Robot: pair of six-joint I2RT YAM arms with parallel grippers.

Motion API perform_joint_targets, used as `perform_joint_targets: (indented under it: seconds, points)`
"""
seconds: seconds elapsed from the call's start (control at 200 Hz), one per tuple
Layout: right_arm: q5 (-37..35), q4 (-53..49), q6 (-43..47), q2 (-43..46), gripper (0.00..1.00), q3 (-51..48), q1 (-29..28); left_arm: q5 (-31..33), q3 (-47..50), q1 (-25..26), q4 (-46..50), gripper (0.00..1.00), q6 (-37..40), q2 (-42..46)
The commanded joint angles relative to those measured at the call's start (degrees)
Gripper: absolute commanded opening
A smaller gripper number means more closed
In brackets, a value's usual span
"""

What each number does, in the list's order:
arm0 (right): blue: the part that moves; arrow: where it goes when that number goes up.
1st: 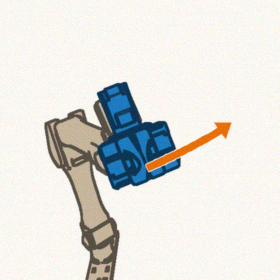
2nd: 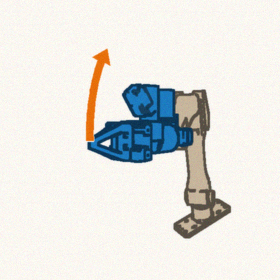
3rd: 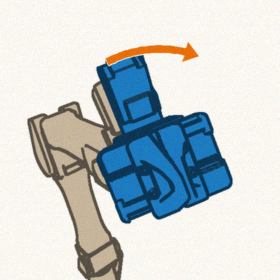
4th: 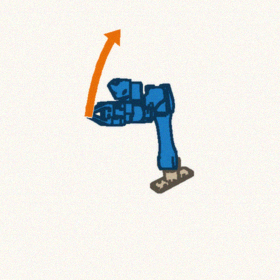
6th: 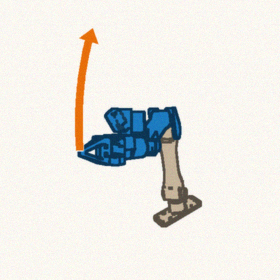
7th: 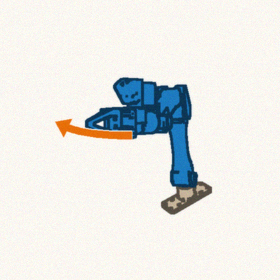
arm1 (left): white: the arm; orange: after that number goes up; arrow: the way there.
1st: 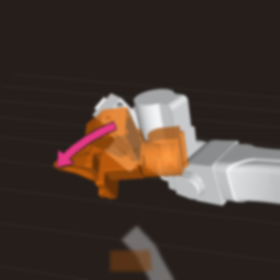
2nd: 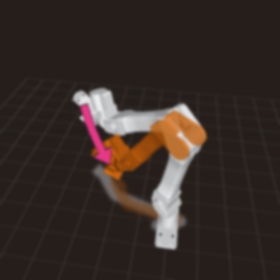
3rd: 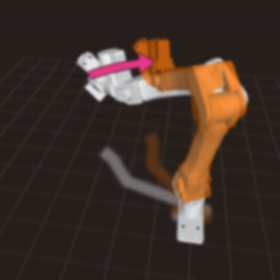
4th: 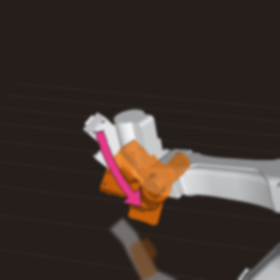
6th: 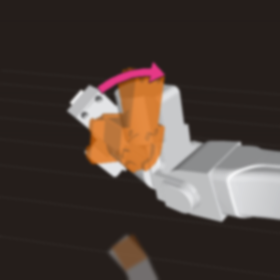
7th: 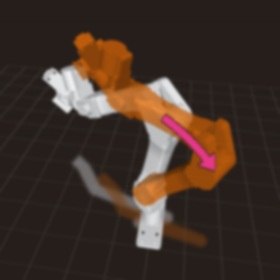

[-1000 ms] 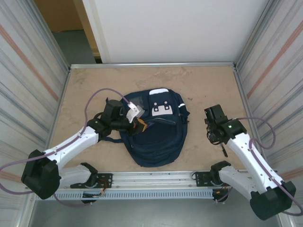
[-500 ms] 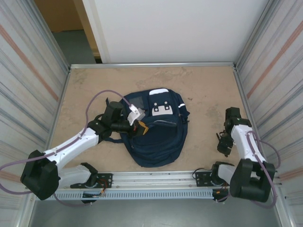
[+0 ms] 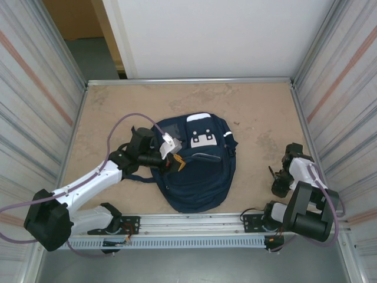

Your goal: Pack books, pencil case, and school supplies into a backpack

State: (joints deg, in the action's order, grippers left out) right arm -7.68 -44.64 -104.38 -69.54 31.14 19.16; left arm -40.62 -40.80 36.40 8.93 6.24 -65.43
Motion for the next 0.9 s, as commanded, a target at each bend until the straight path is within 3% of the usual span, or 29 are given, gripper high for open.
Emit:
perform_joint_targets:
  seconds: [0.0, 0.15, 0.271, 0.481, 0.611, 0.762, 0.892]
  points:
    - [-0.99, 5.37, 0.3, -1.66, 0.38, -1.61, -0.23, -1.28, -2.07, 0.59, -1.1, 0.0, 1.01, 2.19]
    - [-2.38, 5.66, 3.81, 1.18, 0.09, -1.28, -0.63, 1.47, -0.8, 0.6, -2.13, 0.0, 1.37, 4.22]
    - [-3.62, 7.35, 7.76, 5.94, 0.0, -2.61, -2.96, 4.33, -0.87, 0.6, -1.05, 0.0, 1.19, 6.72]
    - [-1.59, 4.9, 17.12, 17.29, 0.0, -2.41, -5.22, 12.09, -1.31, 0.64, 2.06, 0.0, 2.9, 13.56]
    - [-3.47, 1.98, 23.43, 25.09, 0.0, 1.0, -11.47, 11.84, -1.93, 0.6, 1.52, 0.0, 2.05, 13.86]
    - [-0.8, 5.82, 37.74, 30.85, 0.0, 5.18, -20.93, 12.79, -4.24, 0.56, 1.9, 0.0, -0.52, 10.39]
    - [16.05, 16.61, 60.79, 30.28, 0.0, 11.46, -29.01, 11.37, -5.2, 0.51, 0.01, 0.0, 0.12, 7.08]
